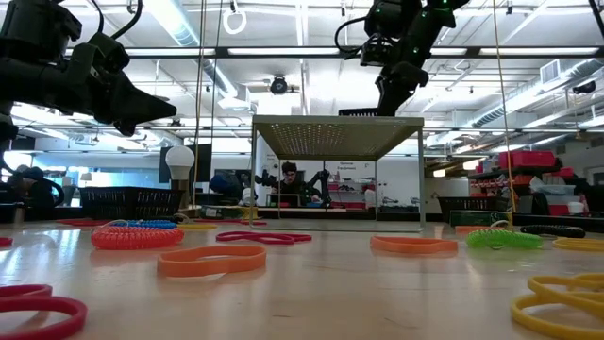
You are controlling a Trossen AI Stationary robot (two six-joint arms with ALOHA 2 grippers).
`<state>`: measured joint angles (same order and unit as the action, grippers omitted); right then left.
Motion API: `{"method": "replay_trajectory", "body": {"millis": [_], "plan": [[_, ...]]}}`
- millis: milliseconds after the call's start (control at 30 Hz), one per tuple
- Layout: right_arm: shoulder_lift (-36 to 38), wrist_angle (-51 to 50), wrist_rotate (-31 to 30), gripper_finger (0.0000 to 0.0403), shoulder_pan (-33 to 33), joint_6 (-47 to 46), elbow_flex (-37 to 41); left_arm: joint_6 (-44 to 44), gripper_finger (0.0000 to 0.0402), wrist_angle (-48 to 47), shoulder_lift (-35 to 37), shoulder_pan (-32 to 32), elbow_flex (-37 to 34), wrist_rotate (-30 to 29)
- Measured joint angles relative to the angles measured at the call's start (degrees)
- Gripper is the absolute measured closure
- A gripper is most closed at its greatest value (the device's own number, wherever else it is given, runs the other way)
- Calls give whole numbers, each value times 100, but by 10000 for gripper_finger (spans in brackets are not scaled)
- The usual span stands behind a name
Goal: Pick & Place Office Desk Supplies
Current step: Put the bottom black bin on the shelf
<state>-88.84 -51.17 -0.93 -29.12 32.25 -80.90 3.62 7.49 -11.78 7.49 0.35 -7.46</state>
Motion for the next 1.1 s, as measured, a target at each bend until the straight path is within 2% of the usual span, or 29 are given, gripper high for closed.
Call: {"method": "replay_trajectory", "body": {"millis": [533, 1100], "plan": [[-4, 82, 317, 391, 0, -185, 0, 0, 392, 1, 0, 0, 1, 0], [-86, 41, 267, 391, 0, -156, 4, 2, 392, 0, -1, 0, 0, 0]]}}
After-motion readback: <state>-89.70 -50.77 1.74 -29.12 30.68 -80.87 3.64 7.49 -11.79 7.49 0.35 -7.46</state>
